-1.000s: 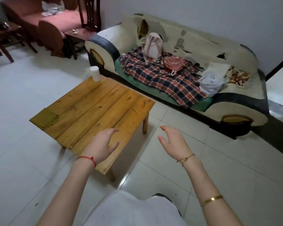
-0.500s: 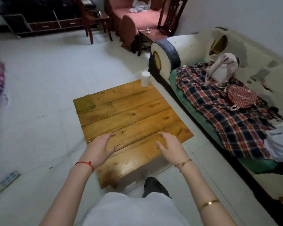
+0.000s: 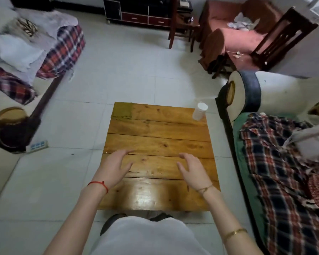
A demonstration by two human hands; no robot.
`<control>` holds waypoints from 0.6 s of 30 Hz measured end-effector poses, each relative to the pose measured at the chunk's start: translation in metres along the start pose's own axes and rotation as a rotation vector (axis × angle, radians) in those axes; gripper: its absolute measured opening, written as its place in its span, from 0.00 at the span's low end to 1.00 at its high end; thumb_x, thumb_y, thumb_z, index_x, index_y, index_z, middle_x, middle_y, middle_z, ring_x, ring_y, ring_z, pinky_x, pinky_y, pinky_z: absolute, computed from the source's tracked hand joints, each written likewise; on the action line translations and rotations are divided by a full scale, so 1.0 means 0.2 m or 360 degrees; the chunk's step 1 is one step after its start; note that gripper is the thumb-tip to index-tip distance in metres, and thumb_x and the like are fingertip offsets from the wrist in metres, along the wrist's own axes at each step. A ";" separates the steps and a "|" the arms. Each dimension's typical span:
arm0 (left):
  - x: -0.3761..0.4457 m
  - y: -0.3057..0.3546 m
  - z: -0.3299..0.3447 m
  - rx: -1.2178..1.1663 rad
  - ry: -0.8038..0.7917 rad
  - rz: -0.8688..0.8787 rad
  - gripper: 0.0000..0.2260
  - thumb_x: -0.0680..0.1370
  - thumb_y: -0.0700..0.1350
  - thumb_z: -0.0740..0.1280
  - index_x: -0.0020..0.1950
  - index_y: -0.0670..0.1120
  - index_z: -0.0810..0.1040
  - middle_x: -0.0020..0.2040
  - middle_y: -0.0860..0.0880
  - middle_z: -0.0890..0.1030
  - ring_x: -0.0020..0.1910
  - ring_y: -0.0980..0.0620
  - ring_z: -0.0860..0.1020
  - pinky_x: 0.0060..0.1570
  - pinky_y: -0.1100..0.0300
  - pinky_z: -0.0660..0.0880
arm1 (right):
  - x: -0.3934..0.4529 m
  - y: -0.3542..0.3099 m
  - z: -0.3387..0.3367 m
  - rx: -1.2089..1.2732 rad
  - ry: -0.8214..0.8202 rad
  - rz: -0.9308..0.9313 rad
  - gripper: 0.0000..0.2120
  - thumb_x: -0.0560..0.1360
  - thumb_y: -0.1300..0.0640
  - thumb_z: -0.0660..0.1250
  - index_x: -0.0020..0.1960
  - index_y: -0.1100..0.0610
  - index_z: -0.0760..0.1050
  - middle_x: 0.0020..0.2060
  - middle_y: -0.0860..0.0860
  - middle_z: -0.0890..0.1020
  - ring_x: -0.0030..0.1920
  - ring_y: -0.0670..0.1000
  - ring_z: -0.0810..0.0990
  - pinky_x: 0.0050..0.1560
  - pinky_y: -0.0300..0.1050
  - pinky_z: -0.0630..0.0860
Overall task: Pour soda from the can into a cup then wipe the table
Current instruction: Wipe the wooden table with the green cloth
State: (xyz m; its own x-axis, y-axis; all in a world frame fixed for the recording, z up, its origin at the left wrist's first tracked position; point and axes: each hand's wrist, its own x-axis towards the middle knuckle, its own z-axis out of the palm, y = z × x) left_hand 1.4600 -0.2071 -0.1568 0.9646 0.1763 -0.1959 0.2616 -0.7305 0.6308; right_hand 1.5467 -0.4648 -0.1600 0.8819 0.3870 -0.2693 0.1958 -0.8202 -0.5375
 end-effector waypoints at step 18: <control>0.57 -0.46 0.04 -0.0287 0.0346 -0.0753 0.09 0.79 0.43 0.65 0.56 0.44 0.81 0.46 0.47 0.82 0.44 0.50 0.79 0.49 0.60 0.75 | 0.94 -0.12 0.23 0.0320 -0.0364 0.0264 0.12 0.79 0.54 0.61 0.47 0.60 0.80 0.43 0.55 0.86 0.46 0.56 0.83 0.53 0.51 0.78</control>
State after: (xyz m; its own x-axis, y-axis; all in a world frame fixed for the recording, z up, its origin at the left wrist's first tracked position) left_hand 1.5452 -0.1256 -0.2430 0.7200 0.6042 -0.3414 0.6510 -0.4174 0.6341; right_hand 1.6887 -0.3525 -0.2333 0.7713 0.3583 -0.5260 -0.0507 -0.7892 -0.6120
